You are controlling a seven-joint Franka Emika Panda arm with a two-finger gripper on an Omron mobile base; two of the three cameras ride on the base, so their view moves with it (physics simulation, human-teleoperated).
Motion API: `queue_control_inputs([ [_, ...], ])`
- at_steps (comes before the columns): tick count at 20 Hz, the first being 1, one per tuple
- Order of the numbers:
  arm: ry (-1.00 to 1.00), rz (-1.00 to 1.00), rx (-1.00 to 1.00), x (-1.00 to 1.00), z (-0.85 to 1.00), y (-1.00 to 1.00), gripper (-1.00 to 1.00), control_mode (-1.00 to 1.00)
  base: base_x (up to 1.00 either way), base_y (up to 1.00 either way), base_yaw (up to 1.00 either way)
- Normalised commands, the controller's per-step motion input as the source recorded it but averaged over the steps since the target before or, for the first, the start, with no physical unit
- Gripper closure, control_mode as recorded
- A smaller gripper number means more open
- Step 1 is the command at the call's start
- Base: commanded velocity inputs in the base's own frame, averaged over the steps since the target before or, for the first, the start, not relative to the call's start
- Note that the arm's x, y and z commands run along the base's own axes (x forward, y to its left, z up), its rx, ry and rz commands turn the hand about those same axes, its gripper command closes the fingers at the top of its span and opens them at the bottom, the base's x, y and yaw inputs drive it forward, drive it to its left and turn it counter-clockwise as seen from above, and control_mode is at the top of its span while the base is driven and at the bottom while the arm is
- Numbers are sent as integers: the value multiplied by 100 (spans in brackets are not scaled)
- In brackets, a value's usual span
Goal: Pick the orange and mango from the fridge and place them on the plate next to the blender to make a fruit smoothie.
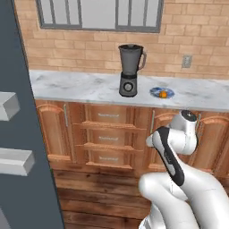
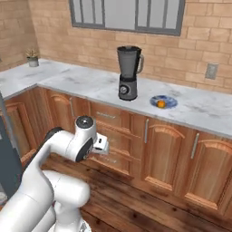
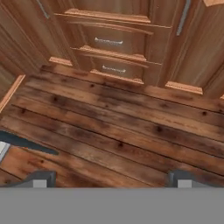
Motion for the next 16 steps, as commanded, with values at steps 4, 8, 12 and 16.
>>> queue_control_inputs([
  [4,0,0,0,0,0,0,-100,100,-93,0,58],
  [8,0,0,0,0,0,0,-100,100,-74,1,65],
  [12,0,0,0,0,0,0,-100,100,-62,46,60],
  [16,0,0,0,0,0,0,-100,100,8,100,43],
])
